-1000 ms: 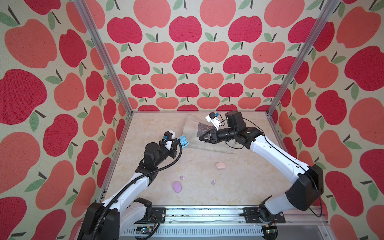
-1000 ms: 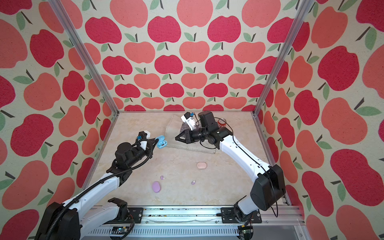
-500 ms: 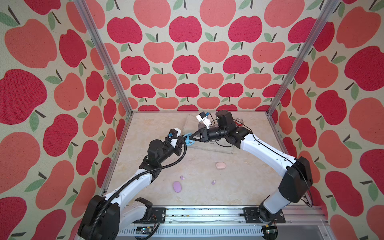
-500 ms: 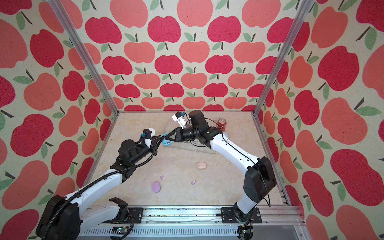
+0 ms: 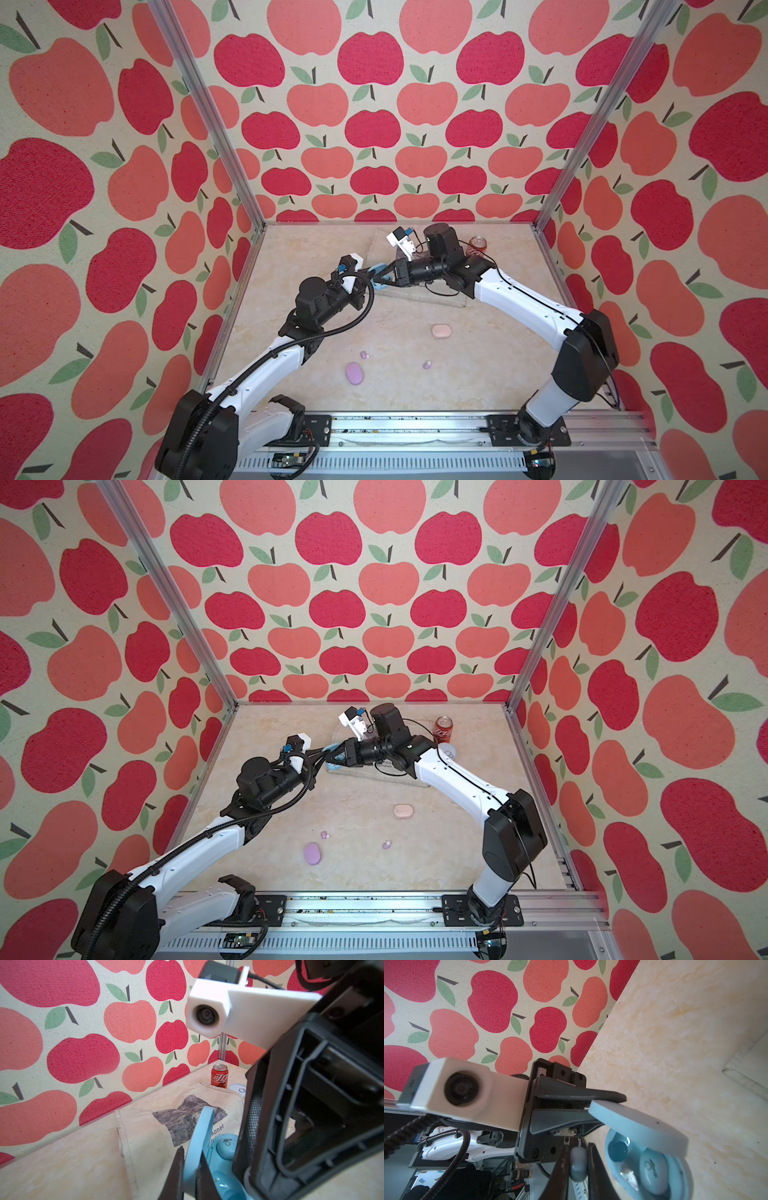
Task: Insert wireless bluetooth earbuds into charging case
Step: Insert the wireless bluetooth earbud into the charging case.
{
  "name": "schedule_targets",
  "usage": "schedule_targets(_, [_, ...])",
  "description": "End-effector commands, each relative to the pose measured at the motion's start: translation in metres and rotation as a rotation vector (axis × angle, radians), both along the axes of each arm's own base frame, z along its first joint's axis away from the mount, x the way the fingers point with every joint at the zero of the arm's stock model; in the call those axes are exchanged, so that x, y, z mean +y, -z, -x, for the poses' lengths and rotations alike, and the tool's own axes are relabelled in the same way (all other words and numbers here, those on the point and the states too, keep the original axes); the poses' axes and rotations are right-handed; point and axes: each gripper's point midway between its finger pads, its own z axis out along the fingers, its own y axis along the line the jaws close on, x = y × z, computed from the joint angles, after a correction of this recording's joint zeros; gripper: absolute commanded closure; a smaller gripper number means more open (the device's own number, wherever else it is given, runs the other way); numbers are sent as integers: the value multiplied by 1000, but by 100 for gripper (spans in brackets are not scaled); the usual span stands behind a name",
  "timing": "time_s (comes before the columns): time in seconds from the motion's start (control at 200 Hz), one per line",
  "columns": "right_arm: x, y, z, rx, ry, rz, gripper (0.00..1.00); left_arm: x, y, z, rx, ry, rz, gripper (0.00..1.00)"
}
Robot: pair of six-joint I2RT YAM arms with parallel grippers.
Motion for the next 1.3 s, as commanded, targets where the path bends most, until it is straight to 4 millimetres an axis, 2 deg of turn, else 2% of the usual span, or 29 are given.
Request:
schedule_targets(0.0, [3,2,-6,-27,11,2,98,-3,-23,0,-41,9,35,100])
schedule_targets(0.7, [5,23,-17,-14,56,46,98,-3,-22,1,-37,10,34,100])
schedule_targets(1.041, [8,26,-23,-10,75,40,98,-4,-20,1,-33,13,34,100])
schedule_targets(1.296, [7,31,-21,-7,68,54,96,-2,-21,1,-39,4,36,100])
